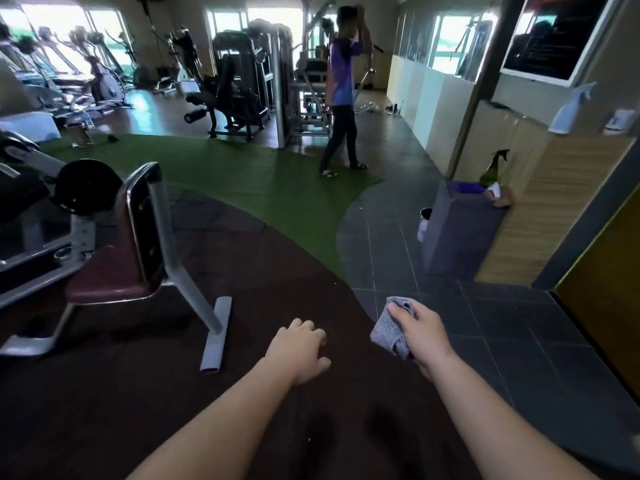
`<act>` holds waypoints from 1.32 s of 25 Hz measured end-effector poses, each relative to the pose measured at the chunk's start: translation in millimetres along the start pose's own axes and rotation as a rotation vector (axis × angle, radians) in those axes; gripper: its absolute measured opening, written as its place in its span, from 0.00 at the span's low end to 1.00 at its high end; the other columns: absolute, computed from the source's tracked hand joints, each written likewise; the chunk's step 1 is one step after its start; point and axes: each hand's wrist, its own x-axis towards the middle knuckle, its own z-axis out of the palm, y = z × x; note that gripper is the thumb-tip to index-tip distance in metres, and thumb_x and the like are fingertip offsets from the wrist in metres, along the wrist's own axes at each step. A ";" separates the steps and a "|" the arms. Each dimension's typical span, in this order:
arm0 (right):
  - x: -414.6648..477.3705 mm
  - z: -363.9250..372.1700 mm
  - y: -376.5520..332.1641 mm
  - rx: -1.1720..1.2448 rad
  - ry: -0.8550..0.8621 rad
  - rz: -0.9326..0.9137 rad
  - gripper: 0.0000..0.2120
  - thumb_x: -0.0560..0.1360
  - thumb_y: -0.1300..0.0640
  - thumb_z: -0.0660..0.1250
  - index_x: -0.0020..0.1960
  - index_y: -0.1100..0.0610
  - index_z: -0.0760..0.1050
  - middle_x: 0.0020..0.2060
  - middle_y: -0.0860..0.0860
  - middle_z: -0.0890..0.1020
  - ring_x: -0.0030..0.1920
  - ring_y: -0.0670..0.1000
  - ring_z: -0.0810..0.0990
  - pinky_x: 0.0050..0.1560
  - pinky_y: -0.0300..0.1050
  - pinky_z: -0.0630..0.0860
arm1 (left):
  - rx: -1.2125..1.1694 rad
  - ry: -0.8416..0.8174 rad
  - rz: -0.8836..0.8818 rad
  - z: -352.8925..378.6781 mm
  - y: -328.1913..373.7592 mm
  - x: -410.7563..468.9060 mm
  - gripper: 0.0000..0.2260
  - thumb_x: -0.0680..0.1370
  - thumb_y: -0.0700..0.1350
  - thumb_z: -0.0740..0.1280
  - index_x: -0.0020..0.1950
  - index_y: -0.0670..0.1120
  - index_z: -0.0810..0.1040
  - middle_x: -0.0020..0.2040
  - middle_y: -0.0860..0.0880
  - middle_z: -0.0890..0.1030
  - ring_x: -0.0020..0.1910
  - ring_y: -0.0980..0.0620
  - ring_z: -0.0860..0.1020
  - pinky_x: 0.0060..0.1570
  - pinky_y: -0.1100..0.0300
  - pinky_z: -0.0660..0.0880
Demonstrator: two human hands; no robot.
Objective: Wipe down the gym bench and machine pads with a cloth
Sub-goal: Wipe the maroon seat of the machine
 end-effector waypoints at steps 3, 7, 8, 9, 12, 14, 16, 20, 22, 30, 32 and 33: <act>108.6 25.4 -28.8 -0.027 -0.030 0.002 0.06 0.81 0.61 0.68 0.47 0.63 0.81 0.35 0.52 0.81 0.30 0.40 0.80 0.30 0.33 0.73 | -0.028 0.008 -0.042 -28.5 -30.3 98.3 0.22 0.80 0.62 0.63 0.70 0.54 0.74 0.66 0.50 0.74 0.66 0.46 0.70 0.61 0.49 0.71; 240.0 67.8 -59.3 -0.040 -0.054 0.020 0.07 0.81 0.60 0.69 0.45 0.61 0.80 0.35 0.52 0.81 0.30 0.42 0.80 0.30 0.36 0.74 | -0.039 0.001 -0.052 -61.0 -80.0 217.8 0.23 0.80 0.61 0.63 0.72 0.54 0.73 0.66 0.50 0.74 0.66 0.46 0.70 0.61 0.50 0.71; 275.7 82.3 -64.9 -0.042 -0.060 0.020 0.07 0.81 0.59 0.70 0.44 0.60 0.80 0.35 0.51 0.81 0.31 0.43 0.81 0.31 0.37 0.75 | -0.038 0.004 -0.049 -68.3 -97.5 252.3 0.23 0.80 0.61 0.63 0.72 0.54 0.73 0.67 0.50 0.74 0.66 0.46 0.70 0.61 0.50 0.71; 312.1 97.9 -69.1 -0.044 -0.060 0.018 0.07 0.81 0.59 0.70 0.44 0.59 0.80 0.35 0.51 0.82 0.32 0.44 0.81 0.32 0.39 0.75 | -0.036 0.011 -0.049 -74.7 -116.5 287.6 0.23 0.80 0.61 0.63 0.72 0.54 0.73 0.67 0.50 0.73 0.66 0.46 0.70 0.61 0.50 0.71; 416.0 145.5 -80.7 -0.046 -0.014 0.001 0.07 0.80 0.58 0.70 0.44 0.58 0.81 0.35 0.51 0.83 0.35 0.46 0.82 0.37 0.43 0.76 | -0.030 0.009 -0.033 -95.3 -176.3 388.6 0.23 0.80 0.61 0.63 0.72 0.54 0.73 0.67 0.50 0.73 0.67 0.46 0.70 0.62 0.49 0.72; 478.8 176.4 -91.6 -0.037 0.002 0.011 0.06 0.80 0.58 0.70 0.46 0.59 0.82 0.37 0.52 0.84 0.37 0.48 0.83 0.38 0.44 0.76 | -0.026 0.000 -0.021 -115.9 -214.4 448.5 0.23 0.80 0.61 0.63 0.72 0.53 0.73 0.67 0.49 0.73 0.67 0.46 0.70 0.63 0.49 0.72; 542.3 208.5 -108.1 -0.048 0.009 0.028 0.07 0.80 0.56 0.70 0.47 0.59 0.82 0.38 0.52 0.84 0.38 0.48 0.83 0.38 0.44 0.77 | -0.027 -0.007 -0.017 -140.7 -254.5 510.3 0.22 0.80 0.61 0.63 0.72 0.53 0.73 0.67 0.49 0.73 0.67 0.46 0.69 0.63 0.48 0.72; 669.3 270.1 -136.8 -0.070 -0.024 0.021 0.08 0.80 0.56 0.71 0.43 0.58 0.81 0.36 0.52 0.83 0.36 0.48 0.82 0.38 0.45 0.76 | -0.013 0.010 -0.047 -175.7 -329.6 622.8 0.22 0.81 0.61 0.63 0.72 0.53 0.73 0.68 0.49 0.73 0.67 0.45 0.69 0.62 0.49 0.71; 733.5 299.3 -145.9 -0.084 -0.073 0.004 0.09 0.80 0.55 0.70 0.42 0.56 0.81 0.35 0.51 0.83 0.36 0.49 0.82 0.37 0.45 0.75 | -0.021 0.015 -0.087 -183.3 -361.7 675.1 0.23 0.81 0.61 0.63 0.72 0.53 0.72 0.68 0.49 0.73 0.67 0.45 0.69 0.63 0.49 0.71; 977.7 491.7 -211.9 -0.267 -0.358 -0.114 0.06 0.79 0.51 0.71 0.46 0.51 0.84 0.42 0.53 0.86 0.44 0.54 0.86 0.48 0.56 0.83 | -0.146 0.103 -0.395 -236.2 -528.9 833.4 0.22 0.80 0.61 0.63 0.70 0.52 0.74 0.65 0.49 0.75 0.65 0.45 0.70 0.61 0.49 0.71; 1017.9 558.1 -229.4 -0.308 -0.477 -0.150 0.06 0.80 0.50 0.70 0.48 0.51 0.83 0.43 0.54 0.86 0.45 0.55 0.86 0.50 0.57 0.84 | -0.165 0.127 -0.482 -244.5 -582.0 853.9 0.22 0.80 0.61 0.64 0.70 0.52 0.75 0.65 0.49 0.75 0.65 0.46 0.70 0.61 0.49 0.71; 1036.8 594.5 -235.3 -0.333 -0.525 -0.168 0.06 0.80 0.50 0.69 0.49 0.51 0.83 0.44 0.53 0.86 0.46 0.54 0.86 0.50 0.57 0.84 | -0.184 0.143 -0.523 -248.2 -611.8 863.1 0.22 0.80 0.61 0.64 0.70 0.53 0.75 0.65 0.49 0.75 0.65 0.46 0.70 0.61 0.49 0.71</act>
